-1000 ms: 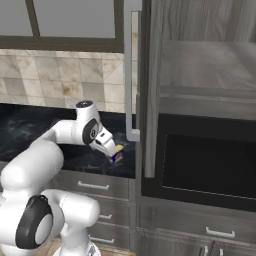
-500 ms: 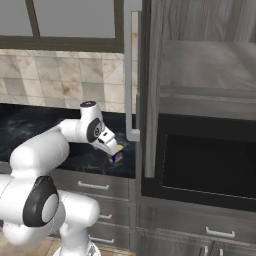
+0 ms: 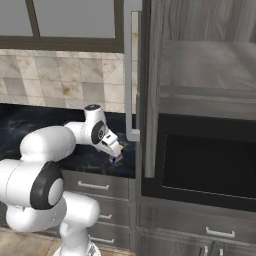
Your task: Restock the canned food cabinet by taking the new fresh canned food from the counter and placing it in the cabinet. Then, take the old canned food from the cabinet and place it on the counter.
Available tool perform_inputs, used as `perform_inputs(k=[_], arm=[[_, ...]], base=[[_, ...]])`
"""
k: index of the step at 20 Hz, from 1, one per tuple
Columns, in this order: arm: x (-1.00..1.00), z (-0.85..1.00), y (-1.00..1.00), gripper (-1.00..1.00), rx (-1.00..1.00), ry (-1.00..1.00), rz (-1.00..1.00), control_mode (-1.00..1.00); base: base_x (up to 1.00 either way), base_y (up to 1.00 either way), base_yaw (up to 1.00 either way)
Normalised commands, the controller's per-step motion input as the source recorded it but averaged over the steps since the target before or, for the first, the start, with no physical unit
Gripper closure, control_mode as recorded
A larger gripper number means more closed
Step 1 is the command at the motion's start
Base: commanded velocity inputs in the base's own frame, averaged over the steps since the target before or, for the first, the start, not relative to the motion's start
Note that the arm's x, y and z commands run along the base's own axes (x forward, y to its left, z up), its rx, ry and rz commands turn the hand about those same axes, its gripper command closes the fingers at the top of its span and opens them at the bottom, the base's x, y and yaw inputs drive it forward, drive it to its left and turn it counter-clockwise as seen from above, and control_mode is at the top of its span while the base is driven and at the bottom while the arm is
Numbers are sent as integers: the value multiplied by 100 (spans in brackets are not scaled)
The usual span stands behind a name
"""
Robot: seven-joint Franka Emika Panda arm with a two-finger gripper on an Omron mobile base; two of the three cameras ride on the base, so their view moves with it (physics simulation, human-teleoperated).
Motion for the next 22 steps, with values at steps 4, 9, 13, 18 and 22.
perform_inputs(k=[4, 9, 13, 18, 22], arm=[[18, -16, -1, -100, 0, 0, 0, -100], [20, -9, 0, -100, 0, 0, 0, -100], [18, -16, -4, -100, 0, 0, 0, -100], [22, -13, -13, -100, 0, 0, 0, -100], [26, -10, -10, -100, 0, 0, 0, -100]], base=[[0, 0, 0], [0, 0, 0], [0, 0, 0], [0, 0, 0], [0, 0, 0]])
